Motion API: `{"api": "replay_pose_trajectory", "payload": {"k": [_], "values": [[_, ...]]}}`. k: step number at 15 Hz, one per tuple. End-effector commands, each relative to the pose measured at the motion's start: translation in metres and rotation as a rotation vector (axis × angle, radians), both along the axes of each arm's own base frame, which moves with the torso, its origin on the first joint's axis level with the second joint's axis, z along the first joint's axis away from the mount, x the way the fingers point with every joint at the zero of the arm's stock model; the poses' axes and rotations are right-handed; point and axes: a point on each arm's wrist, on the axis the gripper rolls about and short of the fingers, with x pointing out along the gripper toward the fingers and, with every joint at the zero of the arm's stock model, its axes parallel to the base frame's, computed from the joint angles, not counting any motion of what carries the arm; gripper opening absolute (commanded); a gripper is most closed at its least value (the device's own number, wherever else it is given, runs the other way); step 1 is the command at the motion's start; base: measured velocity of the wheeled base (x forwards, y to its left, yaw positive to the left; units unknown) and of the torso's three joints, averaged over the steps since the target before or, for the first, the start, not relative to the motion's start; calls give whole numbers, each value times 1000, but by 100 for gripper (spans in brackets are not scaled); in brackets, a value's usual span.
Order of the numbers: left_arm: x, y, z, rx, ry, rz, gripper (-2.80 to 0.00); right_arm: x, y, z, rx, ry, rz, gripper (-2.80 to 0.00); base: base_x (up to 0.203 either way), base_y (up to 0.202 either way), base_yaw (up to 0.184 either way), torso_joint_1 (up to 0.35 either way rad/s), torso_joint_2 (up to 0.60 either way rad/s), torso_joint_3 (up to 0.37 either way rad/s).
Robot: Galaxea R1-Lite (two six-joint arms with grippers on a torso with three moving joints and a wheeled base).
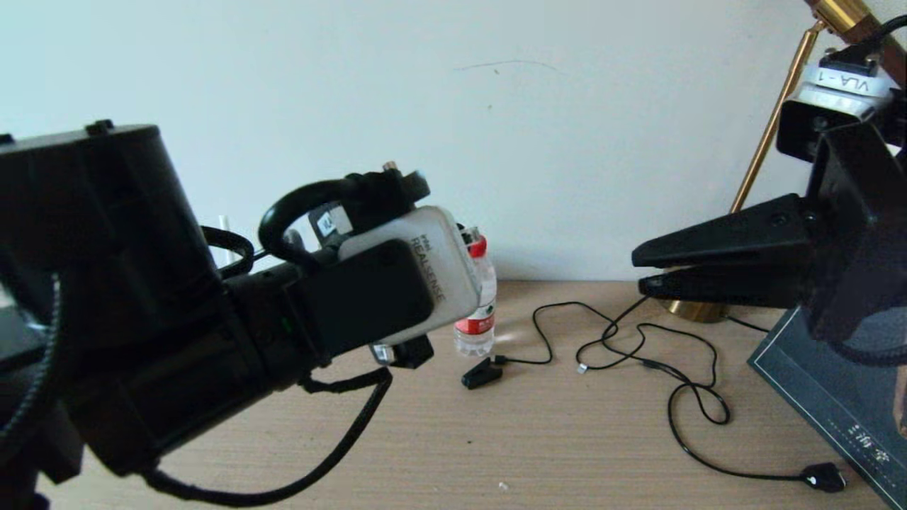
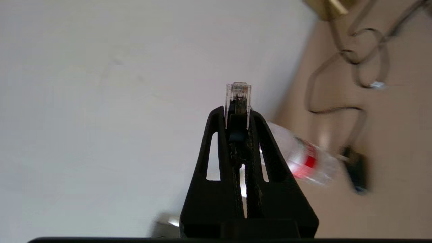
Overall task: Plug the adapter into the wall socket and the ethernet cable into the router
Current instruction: Align cable and router interface
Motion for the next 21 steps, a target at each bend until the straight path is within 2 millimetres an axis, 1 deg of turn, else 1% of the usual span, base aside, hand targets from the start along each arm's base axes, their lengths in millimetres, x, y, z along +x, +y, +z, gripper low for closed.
{"api": "replay_pose_trajectory", "payload": {"k": [1,4,9,11,14,15,21], "values": [[7,-9,-2,22,-43,3,-280,10,11,-3,21,70,57,0,0,0,0,0,0,0],[9,-14,1,49,-147,7,-280,19,20,0,60,129,105,0,0,0,0,0,0,0],[6,-23,2,40,-174,-17,-280,35,32,18,135,190,74,0,0,0,0,0,0,0],[6,-24,2,38,-176,-18,-280,45,39,21,168,247,54,0,0,0,0,0,0,0],[0,-28,1,41,-183,-45,-280,57,48,25,211,325,28,0,0,0,0,0,0,0],[-1,-30,1,41,-182,-51,-280,58,49,28,226,338,25,0,0,0,0,0,0,0],[-1,-29,3,29,-195,-50,-280,62,47,27,230,355,10,0,0,0,0,0,0,0]]}}
